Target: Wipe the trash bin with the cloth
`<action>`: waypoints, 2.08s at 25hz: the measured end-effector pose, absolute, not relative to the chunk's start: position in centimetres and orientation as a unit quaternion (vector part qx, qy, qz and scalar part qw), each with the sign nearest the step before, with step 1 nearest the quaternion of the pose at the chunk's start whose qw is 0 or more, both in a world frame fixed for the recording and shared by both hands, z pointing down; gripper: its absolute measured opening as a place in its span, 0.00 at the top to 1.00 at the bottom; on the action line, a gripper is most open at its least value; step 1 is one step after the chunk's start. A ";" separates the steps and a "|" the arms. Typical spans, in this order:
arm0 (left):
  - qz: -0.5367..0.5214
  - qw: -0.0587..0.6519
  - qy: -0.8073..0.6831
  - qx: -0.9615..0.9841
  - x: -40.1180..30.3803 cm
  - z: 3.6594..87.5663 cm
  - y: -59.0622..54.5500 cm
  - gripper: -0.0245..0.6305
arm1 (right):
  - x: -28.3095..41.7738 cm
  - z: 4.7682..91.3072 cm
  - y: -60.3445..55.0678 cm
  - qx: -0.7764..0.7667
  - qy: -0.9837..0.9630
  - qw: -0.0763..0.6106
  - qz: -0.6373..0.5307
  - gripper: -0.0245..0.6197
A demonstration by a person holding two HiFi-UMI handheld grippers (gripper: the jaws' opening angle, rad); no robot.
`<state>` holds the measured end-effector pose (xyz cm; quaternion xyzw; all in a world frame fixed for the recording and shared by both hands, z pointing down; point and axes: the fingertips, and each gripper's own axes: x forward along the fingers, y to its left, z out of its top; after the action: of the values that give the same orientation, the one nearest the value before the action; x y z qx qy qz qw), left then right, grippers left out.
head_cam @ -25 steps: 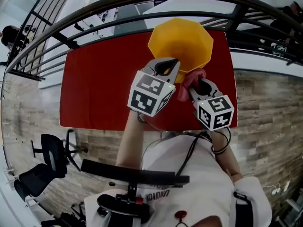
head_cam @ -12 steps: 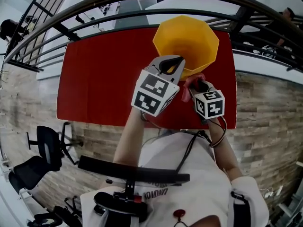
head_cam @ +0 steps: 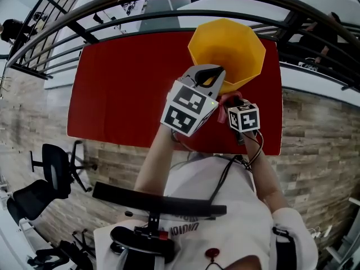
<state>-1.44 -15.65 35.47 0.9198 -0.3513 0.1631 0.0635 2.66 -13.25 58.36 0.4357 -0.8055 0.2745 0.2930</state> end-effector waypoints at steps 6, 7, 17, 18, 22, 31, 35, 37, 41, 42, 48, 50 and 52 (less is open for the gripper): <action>0.158 0.058 -0.353 0.920 -1.4 35.5 -15.9 0.96 | 2.9 60.6 -13.6 0.434 -0.793 0.311 0.293 0.81; 0.158 0.057 -0.353 0.920 -1.5 35.5 -15.8 0.96 | 2.8 60.9 -13.6 0.434 -0.791 0.314 0.295 0.81; 0.155 0.056 -0.354 0.921 -1.5 35.3 -15.7 0.96 | 2.9 63.1 -13.3 0.426 -0.787 0.314 0.317 0.81; 0.155 0.056 -0.351 0.922 -1.5 35.3 -15.7 0.96 | 2.9 63.1 -13.3 0.426 -0.787 0.313 0.317 0.81; 0.150 0.053 -0.338 0.927 -1.6 35.3 -15.7 0.96 | 3.4 62.3 -13.1 0.430 -0.786 0.319 0.309 0.81; 0.162 0.056 -0.359 0.917 -1.4 35.3 -15.6 0.96 | 4.8 53.5 -10.0 0.424 -0.825 0.211 0.308 0.81; 0.153 0.067 -0.377 0.911 -0.7 35.2 -15.5 0.96 | 5.1 48.7 -10.1 0.423 -0.848 0.166 0.274 0.81; 0.142 0.071 -0.388 0.908 -0.1 35.0 -15.3 0.96 | 5.3 46.8 -10.1 0.425 -0.855 0.149 0.258 0.81; 0.136 0.069 -0.399 0.904 2.0 34.8 -14.6 0.96 | 6.2 44.0 -9.9 0.438 -0.857 0.124 0.242 0.81; 0.138 0.067 -0.393 0.907 2.8 34.9 -14.3 0.96 | 6.5 43.5 -9.9 0.443 -0.856 0.121 0.240 0.81; 0.122 0.064 -0.362 0.922 3.8 33.6 -13.4 0.96 | 7.3 39.9 -9.1 0.461 -0.855 0.099 0.216 0.81; 0.126 0.063 -0.365 0.920 2.4 33.0 -14.0 0.96 | 7.0 38.3 -9.0 0.462 -0.860 0.092 0.195 0.81; 0.148 0.071 -0.362 0.918 1.4 33.6 -14.9 0.96 | 6.7 37.3 -9.1 0.463 -0.864 0.089 0.178 0.81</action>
<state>1.35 -14.88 33.62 0.9178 -0.3616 0.1479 0.0707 6.69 -9.14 37.28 0.4632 -0.8636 0.1783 0.0887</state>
